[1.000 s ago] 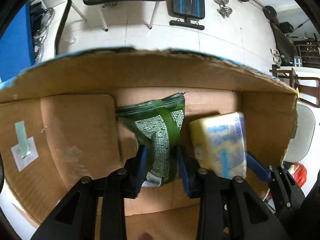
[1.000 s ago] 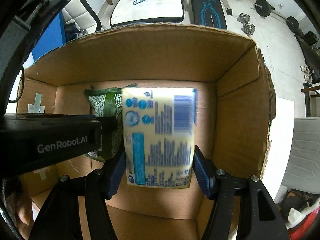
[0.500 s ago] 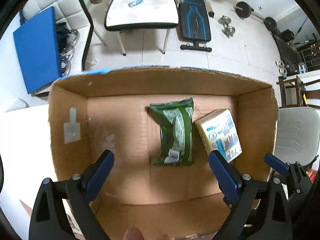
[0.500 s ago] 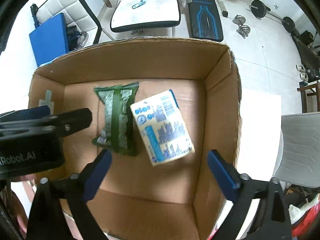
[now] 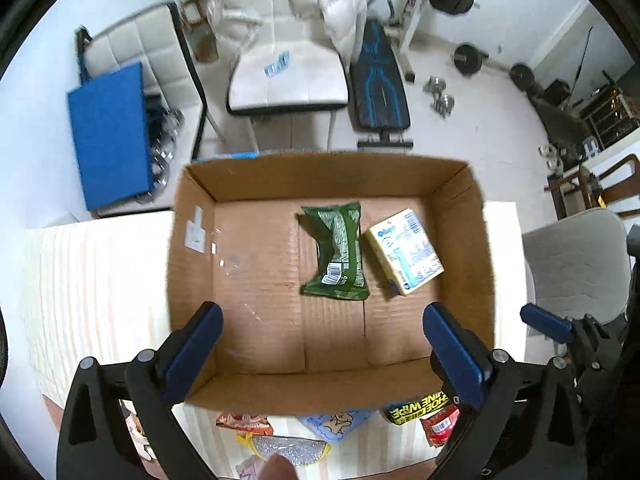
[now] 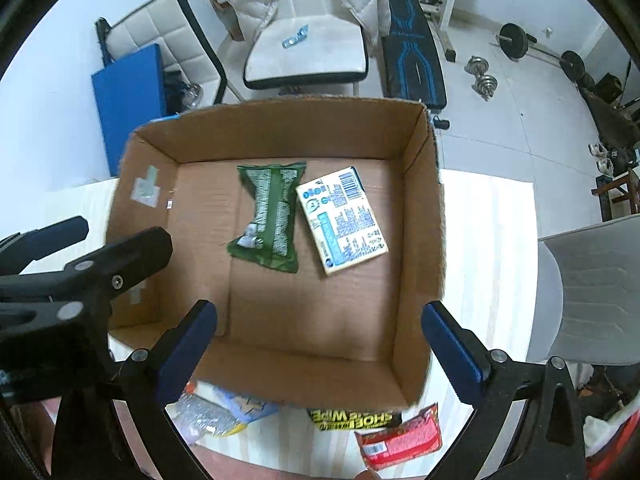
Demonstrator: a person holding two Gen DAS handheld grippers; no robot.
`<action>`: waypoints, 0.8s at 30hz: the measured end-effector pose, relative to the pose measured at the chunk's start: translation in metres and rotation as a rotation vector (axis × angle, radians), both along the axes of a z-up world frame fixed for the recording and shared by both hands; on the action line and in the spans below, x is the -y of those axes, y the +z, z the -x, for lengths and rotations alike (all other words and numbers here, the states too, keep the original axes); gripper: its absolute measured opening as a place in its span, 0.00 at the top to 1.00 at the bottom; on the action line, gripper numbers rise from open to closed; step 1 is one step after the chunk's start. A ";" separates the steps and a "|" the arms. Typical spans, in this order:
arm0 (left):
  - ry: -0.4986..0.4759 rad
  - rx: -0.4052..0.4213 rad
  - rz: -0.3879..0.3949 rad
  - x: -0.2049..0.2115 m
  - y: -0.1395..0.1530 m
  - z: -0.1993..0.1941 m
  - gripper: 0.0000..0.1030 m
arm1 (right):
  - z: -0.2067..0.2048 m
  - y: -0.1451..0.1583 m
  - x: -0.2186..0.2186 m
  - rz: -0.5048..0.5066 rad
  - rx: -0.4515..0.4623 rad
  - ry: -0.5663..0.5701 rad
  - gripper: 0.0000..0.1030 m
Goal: Organize soft objects
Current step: 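Grasp the blue dog-print pack with the left tool while the right tool grasps the red pack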
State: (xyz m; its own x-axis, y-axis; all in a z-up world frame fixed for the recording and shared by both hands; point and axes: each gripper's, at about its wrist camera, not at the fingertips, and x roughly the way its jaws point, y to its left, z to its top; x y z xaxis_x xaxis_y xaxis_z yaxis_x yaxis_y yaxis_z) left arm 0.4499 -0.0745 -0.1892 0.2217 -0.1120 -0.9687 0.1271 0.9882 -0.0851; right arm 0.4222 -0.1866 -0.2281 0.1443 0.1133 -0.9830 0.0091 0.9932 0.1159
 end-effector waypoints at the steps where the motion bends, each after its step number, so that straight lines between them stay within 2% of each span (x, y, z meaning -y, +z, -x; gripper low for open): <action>1: 0.004 0.030 -0.010 -0.001 0.012 0.013 0.01 | 0.008 0.008 0.002 -0.010 0.015 -0.002 0.00; 5: 0.006 0.093 -0.049 0.001 0.029 0.065 0.01 | 0.052 0.028 0.021 -0.023 0.049 -0.034 0.00; 8: -0.070 0.106 -0.126 0.011 0.013 0.110 0.01 | 0.099 0.022 0.043 -0.044 0.027 -0.097 0.00; 10: -0.150 0.063 -0.206 0.022 -0.018 0.135 0.01 | 0.137 0.004 0.063 -0.055 -0.010 -0.175 0.00; 12: -0.200 0.007 -0.248 0.028 -0.049 0.146 0.01 | 0.166 -0.020 0.082 -0.097 -0.062 -0.272 0.00; 15: -0.254 -0.116 -0.244 0.036 -0.099 0.155 0.01 | 0.200 -0.070 0.106 -0.194 -0.166 -0.429 0.00; 16: -0.274 -0.147 -0.250 0.039 -0.113 0.156 0.01 | 0.206 -0.083 0.111 -0.207 -0.185 -0.464 0.00; 18: -0.318 -0.180 -0.282 0.047 -0.137 0.158 0.01 | 0.217 -0.109 0.119 -0.195 -0.202 -0.533 0.12; 19: -0.348 -0.194 -0.297 0.054 -0.149 0.158 0.01 | 0.221 -0.121 0.122 -0.174 -0.213 -0.560 0.21; 24: -0.423 -0.244 -0.365 0.072 -0.186 0.150 0.01 | 0.224 -0.158 0.127 -0.215 -0.262 -0.639 0.23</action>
State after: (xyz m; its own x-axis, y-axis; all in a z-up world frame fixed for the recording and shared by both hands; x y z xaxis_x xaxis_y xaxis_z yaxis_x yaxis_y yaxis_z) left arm 0.2994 -0.1461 -0.3748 -0.0022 0.2073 -0.9783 0.5347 0.8269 0.1740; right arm 0.1982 -0.3139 -0.3859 0.0094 0.2807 -0.9598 0.6349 0.7398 0.2226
